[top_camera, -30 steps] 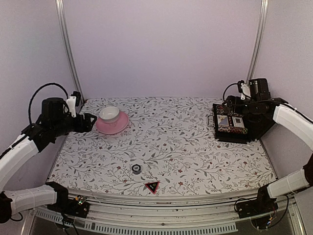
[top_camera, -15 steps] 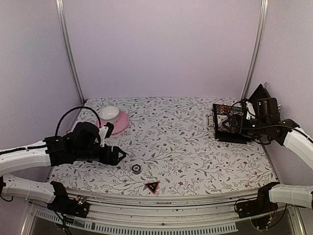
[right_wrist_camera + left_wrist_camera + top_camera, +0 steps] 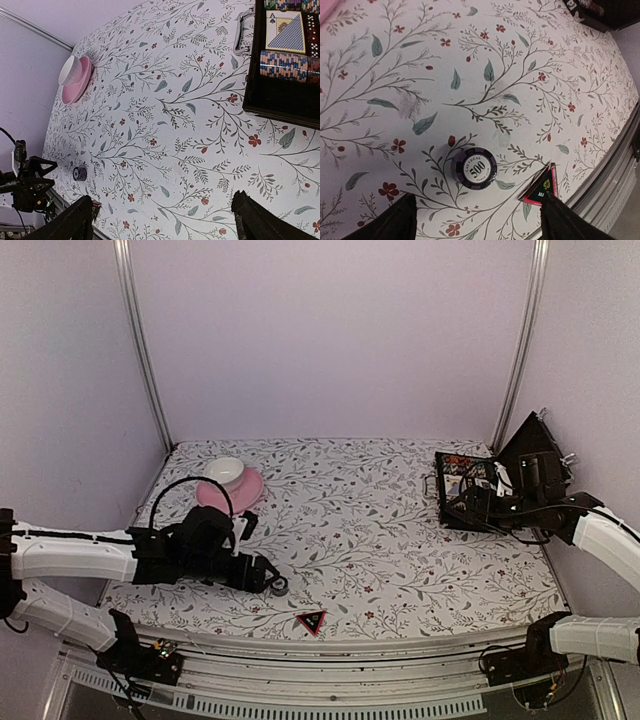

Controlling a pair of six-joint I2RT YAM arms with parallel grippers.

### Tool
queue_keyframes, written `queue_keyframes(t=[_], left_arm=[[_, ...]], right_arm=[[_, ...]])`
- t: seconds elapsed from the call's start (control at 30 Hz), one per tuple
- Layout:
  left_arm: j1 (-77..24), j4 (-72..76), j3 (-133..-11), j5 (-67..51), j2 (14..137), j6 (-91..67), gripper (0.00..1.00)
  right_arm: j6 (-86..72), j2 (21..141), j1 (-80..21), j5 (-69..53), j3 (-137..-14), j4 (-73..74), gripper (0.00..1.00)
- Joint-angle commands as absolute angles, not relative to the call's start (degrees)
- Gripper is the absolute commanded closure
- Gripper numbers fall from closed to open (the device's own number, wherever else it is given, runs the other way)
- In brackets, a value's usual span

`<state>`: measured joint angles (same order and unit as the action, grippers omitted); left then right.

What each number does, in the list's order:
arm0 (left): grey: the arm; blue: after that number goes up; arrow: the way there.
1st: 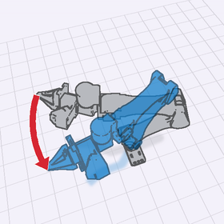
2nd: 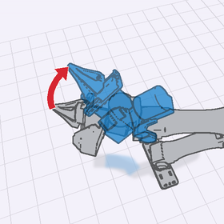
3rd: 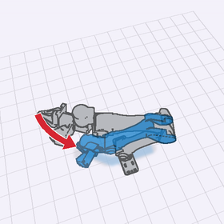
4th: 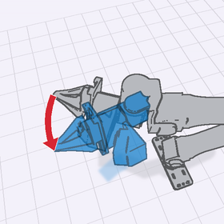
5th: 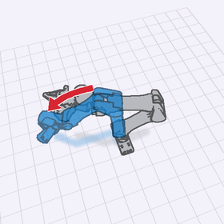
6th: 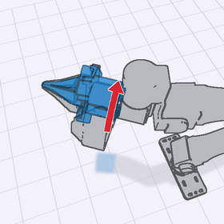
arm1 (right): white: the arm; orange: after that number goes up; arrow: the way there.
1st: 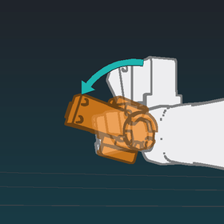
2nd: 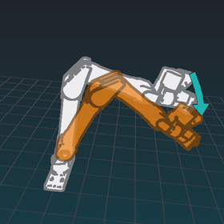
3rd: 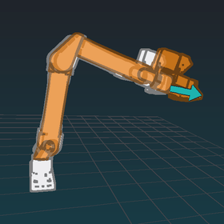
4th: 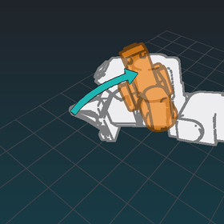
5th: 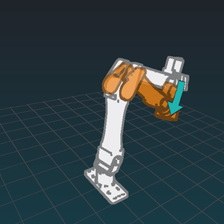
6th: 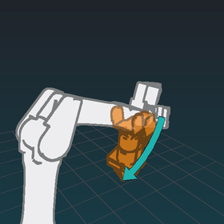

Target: Pack up texas hold em set

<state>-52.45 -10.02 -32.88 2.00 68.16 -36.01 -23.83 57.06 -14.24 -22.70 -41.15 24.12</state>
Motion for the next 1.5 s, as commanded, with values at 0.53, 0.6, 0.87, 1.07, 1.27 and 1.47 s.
queue_keyframes(t=[0.53,0.6,0.87,1.07,1.27,1.47], left_arm=[[-61.93,-18.29,-47.41,15.99,93.32,-34.85,0.22],[-62.59,-19.07,-48.16,17.13,94.21,-35.03,0.27],[-63.27,-19.69,-48.99,18.46,96.09,-35.64,0.42],[-63.25,-19.94,-49.13,19.51,96.8,-36.38,0.46],[-63.28,-19.75,-49.14,20.44,96.98,-36.76,0.55],[-63.2,-19.39,-49.48,21.47,96.22,-36.67,0.67]], right_arm=[[-24.02,56.08,-14.43,-24.79,-39.83,21.51,0.03],[-24.0,56.09,-14.44,-24.79,-39.84,21.53,0.03],[-23.82,56.09,-14.48,-24.99,-40.05,21.53,0.03],[-23.82,55.88,-14.46,-25.3,-40.01,21.53,0.03],[-24.07,55.46,-14.45,-25.74,-39.87,21.54,0.03],[-24.08,55.08,-14.43,-26.65,-39.92,21.75,0.02]])
